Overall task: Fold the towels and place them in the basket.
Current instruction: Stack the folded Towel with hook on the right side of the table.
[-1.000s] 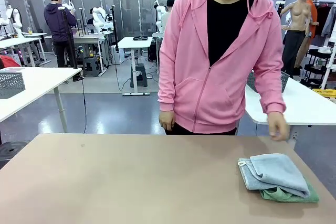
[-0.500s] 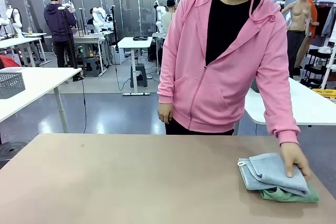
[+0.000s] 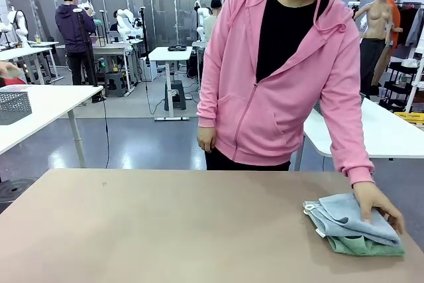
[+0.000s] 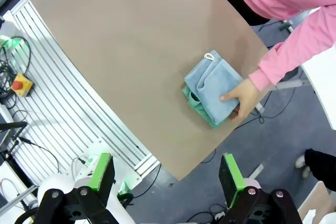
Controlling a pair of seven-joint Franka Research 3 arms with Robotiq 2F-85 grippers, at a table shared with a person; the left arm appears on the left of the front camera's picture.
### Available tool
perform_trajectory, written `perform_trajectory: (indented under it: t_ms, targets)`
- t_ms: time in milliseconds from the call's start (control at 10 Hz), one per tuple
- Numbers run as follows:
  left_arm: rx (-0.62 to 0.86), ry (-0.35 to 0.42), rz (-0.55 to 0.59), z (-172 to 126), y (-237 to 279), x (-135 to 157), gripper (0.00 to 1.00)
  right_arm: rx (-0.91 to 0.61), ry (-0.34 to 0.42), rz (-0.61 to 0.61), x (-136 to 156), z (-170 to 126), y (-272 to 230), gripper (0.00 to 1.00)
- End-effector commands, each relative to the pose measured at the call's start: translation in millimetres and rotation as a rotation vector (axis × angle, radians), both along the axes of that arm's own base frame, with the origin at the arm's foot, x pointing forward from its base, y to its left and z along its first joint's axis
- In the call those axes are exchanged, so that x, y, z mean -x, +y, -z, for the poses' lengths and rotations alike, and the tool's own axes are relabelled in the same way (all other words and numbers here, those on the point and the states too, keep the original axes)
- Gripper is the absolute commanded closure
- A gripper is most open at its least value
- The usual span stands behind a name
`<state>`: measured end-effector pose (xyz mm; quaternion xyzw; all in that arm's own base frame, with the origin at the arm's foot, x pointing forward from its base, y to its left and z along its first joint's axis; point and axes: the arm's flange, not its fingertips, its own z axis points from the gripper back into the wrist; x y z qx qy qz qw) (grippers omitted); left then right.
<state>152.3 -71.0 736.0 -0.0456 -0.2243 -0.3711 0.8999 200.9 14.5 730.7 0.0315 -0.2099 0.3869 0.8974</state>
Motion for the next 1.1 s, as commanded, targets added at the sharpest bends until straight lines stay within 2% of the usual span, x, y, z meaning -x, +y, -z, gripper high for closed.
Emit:
perform_trajectory:
  t_ms: [0, 1000]
  targets:
    - [-0.005, 0.006, -0.006, -0.4, 0.6, 0.2, 0.0, 0.005, 0.007, 0.019, 0.4, -1.2, -1.3, 0.0]
    - [-0.005, 0.006, -0.006, -0.4, 0.6, 0.2, 0.0, 0.005, 0.007, 0.019, 0.4, -1.2, -1.3, 0.0]
